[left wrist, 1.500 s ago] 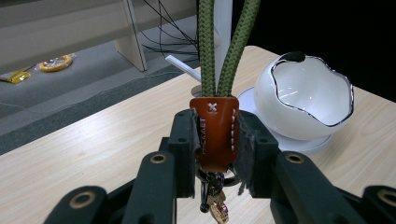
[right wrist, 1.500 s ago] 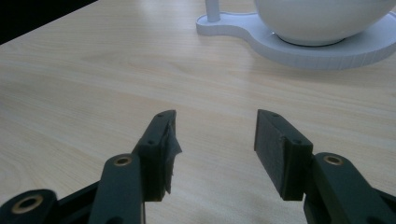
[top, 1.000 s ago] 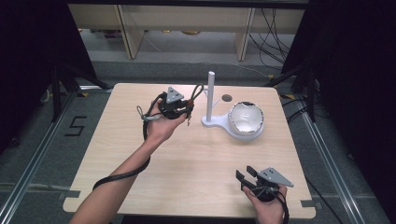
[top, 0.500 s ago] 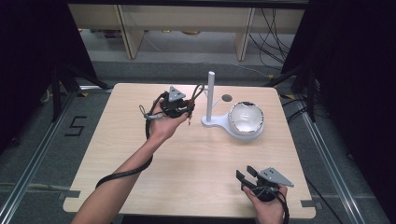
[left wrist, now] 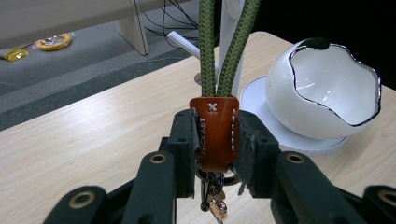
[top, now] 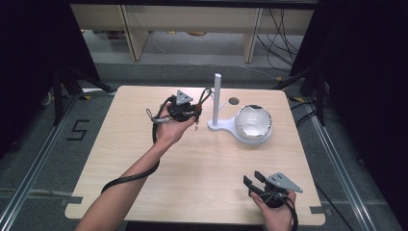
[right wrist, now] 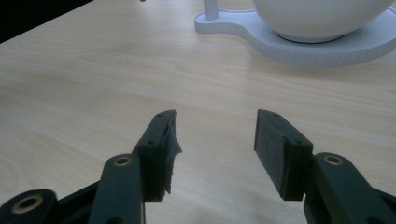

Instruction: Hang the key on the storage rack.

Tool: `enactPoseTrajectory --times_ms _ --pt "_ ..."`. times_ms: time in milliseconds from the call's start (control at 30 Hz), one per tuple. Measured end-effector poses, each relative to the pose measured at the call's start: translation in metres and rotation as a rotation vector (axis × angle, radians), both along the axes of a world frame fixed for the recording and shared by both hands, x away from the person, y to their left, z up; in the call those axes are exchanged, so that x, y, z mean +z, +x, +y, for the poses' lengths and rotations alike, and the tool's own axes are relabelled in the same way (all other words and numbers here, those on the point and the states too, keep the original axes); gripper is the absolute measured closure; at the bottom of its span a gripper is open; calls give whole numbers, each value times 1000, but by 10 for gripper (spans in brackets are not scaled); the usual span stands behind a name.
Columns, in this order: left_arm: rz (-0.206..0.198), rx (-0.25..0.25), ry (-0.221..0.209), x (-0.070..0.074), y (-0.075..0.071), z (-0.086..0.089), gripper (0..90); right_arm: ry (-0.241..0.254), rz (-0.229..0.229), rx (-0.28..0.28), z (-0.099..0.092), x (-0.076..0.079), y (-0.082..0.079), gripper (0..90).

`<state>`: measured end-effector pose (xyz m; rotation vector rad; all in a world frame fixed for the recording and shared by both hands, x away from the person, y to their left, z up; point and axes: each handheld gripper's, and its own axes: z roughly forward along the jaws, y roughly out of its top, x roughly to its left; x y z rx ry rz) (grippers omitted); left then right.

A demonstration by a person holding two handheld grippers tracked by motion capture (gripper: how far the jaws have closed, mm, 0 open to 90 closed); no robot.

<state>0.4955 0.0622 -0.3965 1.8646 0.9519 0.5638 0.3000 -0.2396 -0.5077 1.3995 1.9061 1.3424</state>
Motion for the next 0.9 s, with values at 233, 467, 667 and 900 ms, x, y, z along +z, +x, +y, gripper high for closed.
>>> enactPoseTrajectory --times_ms 233,467,667,900 --pt "11 -4 13 -2 3 -1 687 -31 -9 7 -1 0 1 495" --pt "20 0 13 -5 6 -3 687 -22 22 -5 0 1 -1 495" --pt "27 -4 6 -9 8 -7 684 7 7 -9 1 -1 0 495" --pt "35 -7 12 -12 13 -11 677 11 7 -7 1 -1 0 495"
